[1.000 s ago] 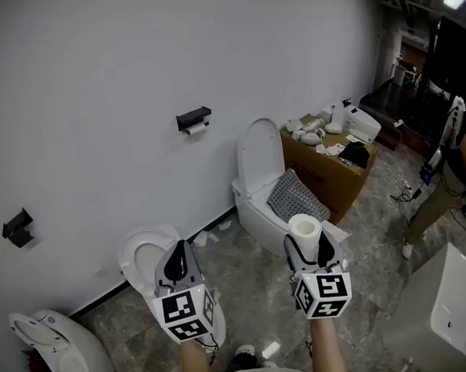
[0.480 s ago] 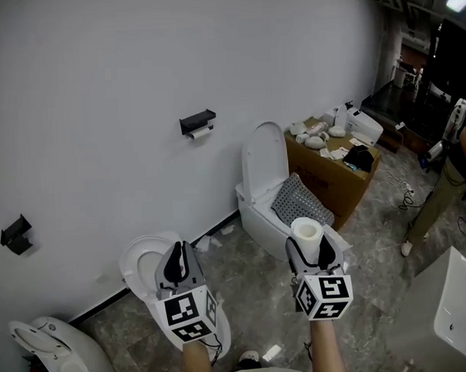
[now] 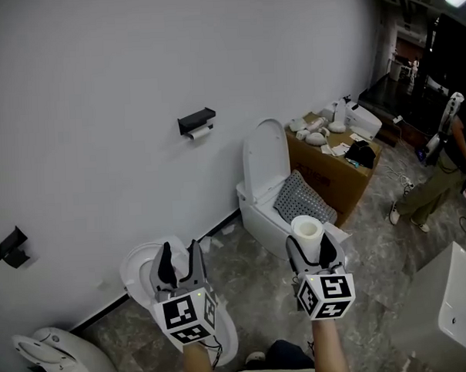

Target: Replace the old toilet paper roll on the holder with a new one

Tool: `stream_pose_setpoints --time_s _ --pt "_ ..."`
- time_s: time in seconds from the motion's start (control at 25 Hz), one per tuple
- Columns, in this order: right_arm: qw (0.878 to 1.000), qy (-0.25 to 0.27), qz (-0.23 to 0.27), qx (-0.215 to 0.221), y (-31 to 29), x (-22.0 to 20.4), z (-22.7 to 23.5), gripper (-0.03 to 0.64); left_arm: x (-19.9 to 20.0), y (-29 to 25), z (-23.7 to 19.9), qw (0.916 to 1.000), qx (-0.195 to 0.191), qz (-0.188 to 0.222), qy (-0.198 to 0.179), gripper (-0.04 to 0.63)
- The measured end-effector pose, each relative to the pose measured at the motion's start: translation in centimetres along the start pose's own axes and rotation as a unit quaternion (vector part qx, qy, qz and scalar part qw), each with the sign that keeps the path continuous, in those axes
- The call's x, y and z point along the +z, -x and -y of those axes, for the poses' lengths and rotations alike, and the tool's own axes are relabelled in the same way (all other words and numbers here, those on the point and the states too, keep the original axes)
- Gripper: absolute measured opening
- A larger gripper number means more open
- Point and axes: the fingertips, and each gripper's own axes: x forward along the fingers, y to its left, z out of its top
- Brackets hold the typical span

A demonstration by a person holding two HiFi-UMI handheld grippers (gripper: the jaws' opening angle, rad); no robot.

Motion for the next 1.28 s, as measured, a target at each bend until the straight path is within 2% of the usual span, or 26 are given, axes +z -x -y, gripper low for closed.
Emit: stream_pose_setpoints --time_s 0.52,1.28 --pt "1.0 -0.002 -0.01 0.026 -8.1 -0.8 1.7 0.305 -1.3 -7.0 0.2 0.9997 0.017 -0.014 -0.01 0.216" --pt "0.996 0.012 0.007 0.09 -29.1 3.1 11.2 0.305 0.6 -26.4 4.3 0.9961 0.084 0.004 -0.029 0.216"
